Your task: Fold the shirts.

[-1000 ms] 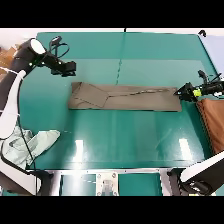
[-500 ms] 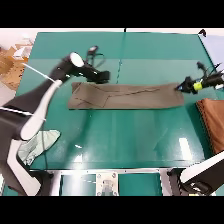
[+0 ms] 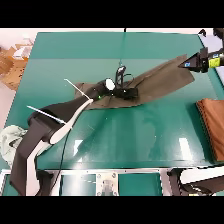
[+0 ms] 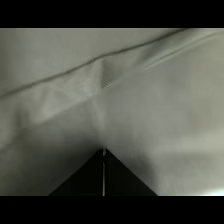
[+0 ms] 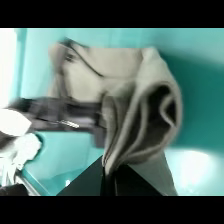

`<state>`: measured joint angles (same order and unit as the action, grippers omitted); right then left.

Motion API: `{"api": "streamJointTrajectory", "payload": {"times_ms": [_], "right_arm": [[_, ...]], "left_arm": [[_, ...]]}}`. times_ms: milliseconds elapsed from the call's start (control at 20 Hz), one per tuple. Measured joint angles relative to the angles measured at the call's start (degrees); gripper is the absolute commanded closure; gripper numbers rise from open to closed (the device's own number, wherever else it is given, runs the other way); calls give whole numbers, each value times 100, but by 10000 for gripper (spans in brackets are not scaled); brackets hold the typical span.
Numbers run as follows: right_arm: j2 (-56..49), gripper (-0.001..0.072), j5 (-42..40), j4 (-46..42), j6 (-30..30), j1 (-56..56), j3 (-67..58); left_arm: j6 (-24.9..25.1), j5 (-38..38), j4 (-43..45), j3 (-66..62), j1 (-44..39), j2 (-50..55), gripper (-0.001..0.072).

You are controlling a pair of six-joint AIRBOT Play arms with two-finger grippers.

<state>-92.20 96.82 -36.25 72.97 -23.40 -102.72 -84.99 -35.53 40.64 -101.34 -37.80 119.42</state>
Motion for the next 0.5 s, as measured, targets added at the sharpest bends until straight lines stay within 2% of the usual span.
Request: {"api": "streamJointTrajectory", "payload": {"times_ms": [150,250,500], "right_arm": [[149,694,33,177,28,90,-7],[190,693,31,243,42,157,-7],[232,693,-146,297,208,531,-9]], "left_arm": [[68,-96,-195,-153,-52,111,676],[208,-483,-238,-411,59,107,676],[387,-2588,457,-1429,999,-247,676]]}}
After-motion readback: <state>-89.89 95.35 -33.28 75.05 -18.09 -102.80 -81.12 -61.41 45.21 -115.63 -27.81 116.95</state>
